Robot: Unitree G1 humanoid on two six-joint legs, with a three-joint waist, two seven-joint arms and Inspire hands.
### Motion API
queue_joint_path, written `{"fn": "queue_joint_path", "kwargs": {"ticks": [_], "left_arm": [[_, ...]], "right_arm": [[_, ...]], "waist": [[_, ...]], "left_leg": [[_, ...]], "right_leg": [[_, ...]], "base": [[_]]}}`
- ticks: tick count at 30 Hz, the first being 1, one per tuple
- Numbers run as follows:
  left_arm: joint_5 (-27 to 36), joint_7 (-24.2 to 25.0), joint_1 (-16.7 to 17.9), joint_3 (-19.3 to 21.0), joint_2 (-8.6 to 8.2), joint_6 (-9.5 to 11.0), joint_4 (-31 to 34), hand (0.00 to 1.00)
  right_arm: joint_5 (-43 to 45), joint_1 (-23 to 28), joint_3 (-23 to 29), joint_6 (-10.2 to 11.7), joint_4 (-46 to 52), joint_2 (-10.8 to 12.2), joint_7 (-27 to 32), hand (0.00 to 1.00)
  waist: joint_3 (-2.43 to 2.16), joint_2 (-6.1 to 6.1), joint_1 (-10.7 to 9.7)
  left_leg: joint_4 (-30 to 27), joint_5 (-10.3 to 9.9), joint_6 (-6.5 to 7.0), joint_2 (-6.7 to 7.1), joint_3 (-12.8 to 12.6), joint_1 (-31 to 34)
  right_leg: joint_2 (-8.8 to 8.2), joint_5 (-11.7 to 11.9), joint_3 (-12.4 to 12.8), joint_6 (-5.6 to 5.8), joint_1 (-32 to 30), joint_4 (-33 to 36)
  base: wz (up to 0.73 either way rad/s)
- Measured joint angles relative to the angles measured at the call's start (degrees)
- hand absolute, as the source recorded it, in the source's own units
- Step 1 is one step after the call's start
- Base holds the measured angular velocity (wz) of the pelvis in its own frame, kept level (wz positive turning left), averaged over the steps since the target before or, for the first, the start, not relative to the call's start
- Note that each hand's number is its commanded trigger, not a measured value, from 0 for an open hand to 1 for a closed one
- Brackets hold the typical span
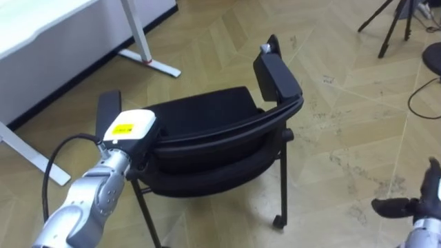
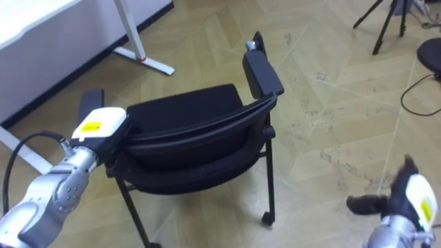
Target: Push chair
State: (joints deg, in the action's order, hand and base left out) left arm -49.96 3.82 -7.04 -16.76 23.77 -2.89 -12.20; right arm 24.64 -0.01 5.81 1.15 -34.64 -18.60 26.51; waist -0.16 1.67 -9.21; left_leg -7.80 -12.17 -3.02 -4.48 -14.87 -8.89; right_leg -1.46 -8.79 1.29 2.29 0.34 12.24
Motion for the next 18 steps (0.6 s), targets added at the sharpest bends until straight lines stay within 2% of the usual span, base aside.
{"fn": "queue_joint_path", "kwargs": {"ticks": [3, 6, 11, 18], "left_arm": [[-0.5, 0.39, -0.13, -0.73, 0.4, 0.02, 1.0, 1.0], [-0.5, 0.39, -0.53, -1.48, 0.49, 0.09, 0.96, 1.0], [-0.37, 0.39, -0.55, -1.45, 0.8, 0.53, 0.93, 1.0], [-0.31, 0.46, -0.79, -1.45, 1.34, 1.48, 1.08, 1.0]], "right_arm": [[5.54, -0.68, -2.0, -0.01, 5.21, -0.45, -0.65, 0.0], [9.92, -1.42, -5.23, 0.0, 8.13, -1.84, -1.63, 0.0], [16.45, -1.75, -7.11, 0.0, 12.67, -2.06, -4.92, 0.0], [19.41, -4.66, -10.28, -0.76, 17.52, -3.42, -11.15, 0.0]], "waist": [[-0.13, -0.75, 0.85], [0.01, -0.94, 1.78], [0.09, -0.9, 2.17], [0.42, -1.36, 2.85]], "left_leg": [[0.02, 0.0, 0.0, -0.03, 0.08, 0.09], [0.12, 0.0, 0.0, -0.05, 0.08, -0.36], [0.26, 0.0, 0.0, -0.15, 0.01, -0.47], [0.32, 0.0, 0.0, -0.15, 0.04, -0.3]], "right_leg": [[0.02, 0.01, -0.1, -0.02, -0.25, 0.45], [0.09, 0.01, -0.09, -0.02, 0.11, 0.41], [0.23, 0.03, -0.13, -0.04, 0.13, 0.34], [0.16, 0.03, -0.5, -0.05, 0.03, 0.34]], "base": [[0.0], [-0.04], [-0.01], [0.01]]}}
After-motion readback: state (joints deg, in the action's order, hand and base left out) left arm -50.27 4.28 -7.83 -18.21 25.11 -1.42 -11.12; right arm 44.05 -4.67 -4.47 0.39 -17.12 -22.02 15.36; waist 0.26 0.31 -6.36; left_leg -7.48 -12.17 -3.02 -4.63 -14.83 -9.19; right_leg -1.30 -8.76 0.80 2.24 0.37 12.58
